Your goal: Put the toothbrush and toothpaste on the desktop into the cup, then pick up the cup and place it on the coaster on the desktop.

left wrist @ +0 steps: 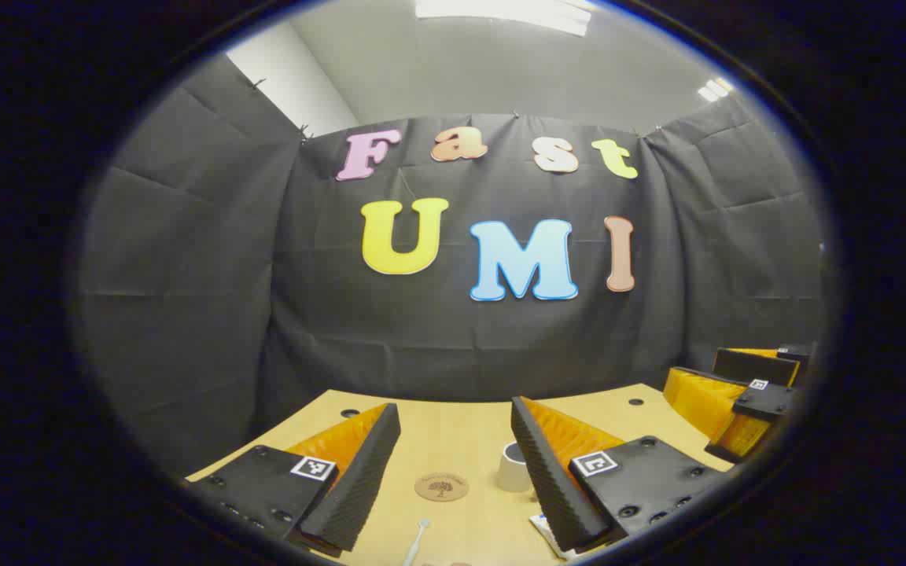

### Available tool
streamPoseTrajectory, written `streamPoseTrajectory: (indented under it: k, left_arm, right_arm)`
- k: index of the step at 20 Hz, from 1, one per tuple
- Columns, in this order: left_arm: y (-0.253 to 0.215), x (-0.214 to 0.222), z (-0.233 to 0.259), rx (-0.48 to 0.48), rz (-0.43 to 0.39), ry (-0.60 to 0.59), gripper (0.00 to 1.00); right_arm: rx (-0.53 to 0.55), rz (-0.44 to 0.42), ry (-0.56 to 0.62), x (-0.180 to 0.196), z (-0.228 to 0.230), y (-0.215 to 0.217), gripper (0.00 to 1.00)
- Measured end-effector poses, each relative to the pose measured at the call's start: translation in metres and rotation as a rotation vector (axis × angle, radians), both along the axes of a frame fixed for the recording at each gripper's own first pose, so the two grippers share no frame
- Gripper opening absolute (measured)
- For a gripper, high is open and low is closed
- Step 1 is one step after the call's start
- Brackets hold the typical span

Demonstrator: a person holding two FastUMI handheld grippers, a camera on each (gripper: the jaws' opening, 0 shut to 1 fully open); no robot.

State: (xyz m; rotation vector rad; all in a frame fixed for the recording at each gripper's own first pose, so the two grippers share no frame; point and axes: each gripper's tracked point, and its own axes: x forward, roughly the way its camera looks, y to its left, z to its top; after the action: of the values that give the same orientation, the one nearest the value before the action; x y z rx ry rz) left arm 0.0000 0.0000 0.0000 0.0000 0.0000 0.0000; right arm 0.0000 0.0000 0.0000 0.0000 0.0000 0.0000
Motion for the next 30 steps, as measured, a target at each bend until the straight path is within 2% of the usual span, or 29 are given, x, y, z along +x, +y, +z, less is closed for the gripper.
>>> streamPoseTrajectory:
  k: [3,6,12,24,26,30]
  left_arm:
    - [0.007,0.008,-0.001,-0.016,0.002,-0.002,0.93]
    - [0.010,0.019,-0.007,-0.033,-0.018,0.009,0.92]
    - [0.014,0.047,-0.018,-0.051,-0.060,0.041,0.94]
    - [0.012,0.057,-0.031,-0.057,-0.054,0.071,0.93]
    - [0.010,0.056,-0.036,-0.058,-0.057,0.089,0.93]
    - [0.010,0.055,-0.070,-0.049,-0.070,0.203,0.94]
  right_arm:
    - [-0.022,0.029,0.002,0.010,-0.001,0.010,0.99]
    - [-0.037,-0.001,0.006,0.020,0.001,0.008,0.99]
    - [-0.047,-0.052,0.106,0.037,-0.021,0.006,0.99]
    - [-0.060,-0.028,0.132,0.050,-0.024,0.006,0.99]
    - [-0.048,-0.015,0.168,0.050,-0.034,0.010,0.98]
    - [-0.021,0.034,0.335,0.050,-0.071,0.026,0.98]
